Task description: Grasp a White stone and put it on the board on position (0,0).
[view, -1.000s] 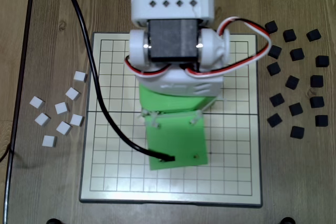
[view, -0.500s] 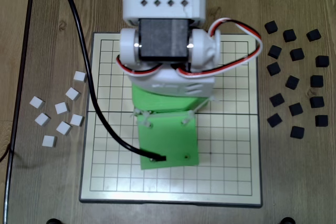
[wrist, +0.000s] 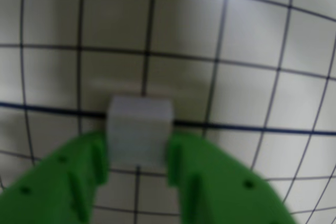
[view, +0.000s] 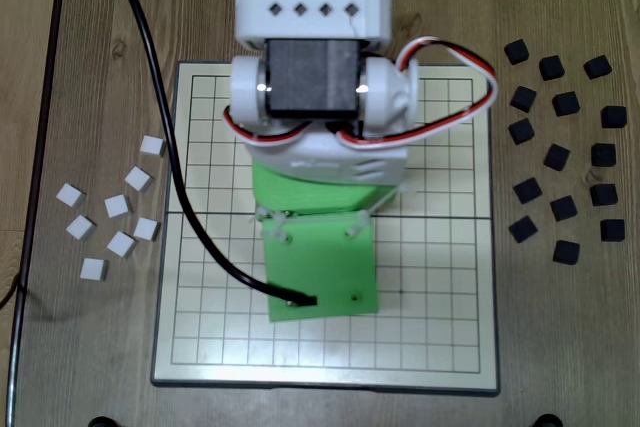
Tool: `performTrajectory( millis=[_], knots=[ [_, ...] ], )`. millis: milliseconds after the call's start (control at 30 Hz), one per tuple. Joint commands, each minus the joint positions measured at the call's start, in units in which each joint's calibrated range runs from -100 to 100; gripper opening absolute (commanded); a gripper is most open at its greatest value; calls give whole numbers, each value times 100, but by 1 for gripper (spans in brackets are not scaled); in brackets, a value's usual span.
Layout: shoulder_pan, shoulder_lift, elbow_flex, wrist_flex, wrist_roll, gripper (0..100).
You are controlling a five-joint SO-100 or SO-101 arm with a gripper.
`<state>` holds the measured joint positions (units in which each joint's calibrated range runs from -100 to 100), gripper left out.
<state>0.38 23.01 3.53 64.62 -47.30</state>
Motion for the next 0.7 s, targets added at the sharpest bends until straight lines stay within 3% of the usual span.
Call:
performTrajectory(
  millis=[0,667],
  knots=[
    [-24,-245,-92,-67,-10,6],
    [-79,-279,169,-124,-142,9]
  ],
)
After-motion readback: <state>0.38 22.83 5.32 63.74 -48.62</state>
